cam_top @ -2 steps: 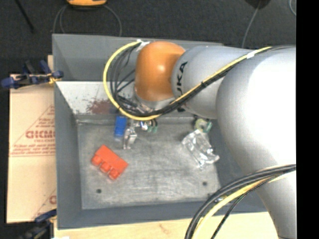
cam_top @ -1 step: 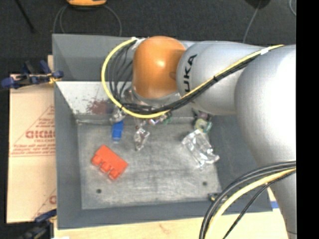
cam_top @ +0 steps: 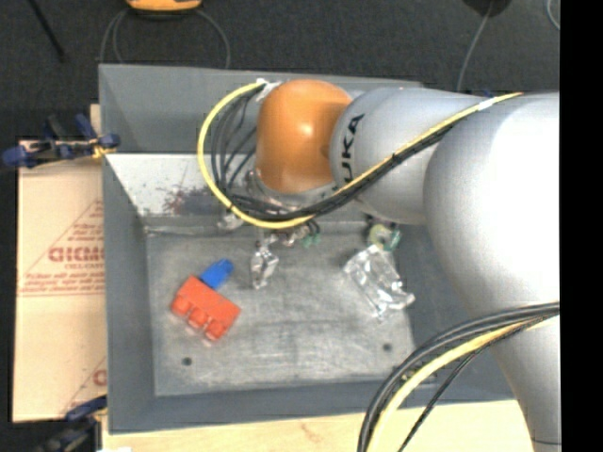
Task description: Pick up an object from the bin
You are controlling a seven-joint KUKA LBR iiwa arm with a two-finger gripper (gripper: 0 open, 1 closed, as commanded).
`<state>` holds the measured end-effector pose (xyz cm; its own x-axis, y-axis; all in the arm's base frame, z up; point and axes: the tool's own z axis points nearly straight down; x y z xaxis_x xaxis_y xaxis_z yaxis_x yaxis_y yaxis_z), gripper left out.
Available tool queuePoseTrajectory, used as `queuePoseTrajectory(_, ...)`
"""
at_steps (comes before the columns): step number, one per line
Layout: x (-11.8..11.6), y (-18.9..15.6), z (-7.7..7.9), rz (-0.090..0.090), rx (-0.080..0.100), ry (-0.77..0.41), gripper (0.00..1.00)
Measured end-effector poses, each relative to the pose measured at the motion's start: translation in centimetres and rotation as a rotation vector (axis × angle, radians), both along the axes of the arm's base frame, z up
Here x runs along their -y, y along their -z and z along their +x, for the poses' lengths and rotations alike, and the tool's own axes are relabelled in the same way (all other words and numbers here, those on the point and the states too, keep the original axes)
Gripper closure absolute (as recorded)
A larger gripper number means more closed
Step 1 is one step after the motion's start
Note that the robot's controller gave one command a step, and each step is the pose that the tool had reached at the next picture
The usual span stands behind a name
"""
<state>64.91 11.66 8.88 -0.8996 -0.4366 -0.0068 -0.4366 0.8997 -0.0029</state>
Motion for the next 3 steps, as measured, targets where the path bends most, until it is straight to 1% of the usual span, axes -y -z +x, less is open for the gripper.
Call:
queuePoseTrajectory(1,-8.2,-0.1,-2.3,0.003,-0.002,-0.146,0.0)
queuePoseTrajectory(2,-6.4,1.3,-3.3,0.004,0.006,-0.199,0.0)
queuePoseTrajectory(3,-6.4,1.1,-3.2,0.005,0.007,-0.197,1.0)
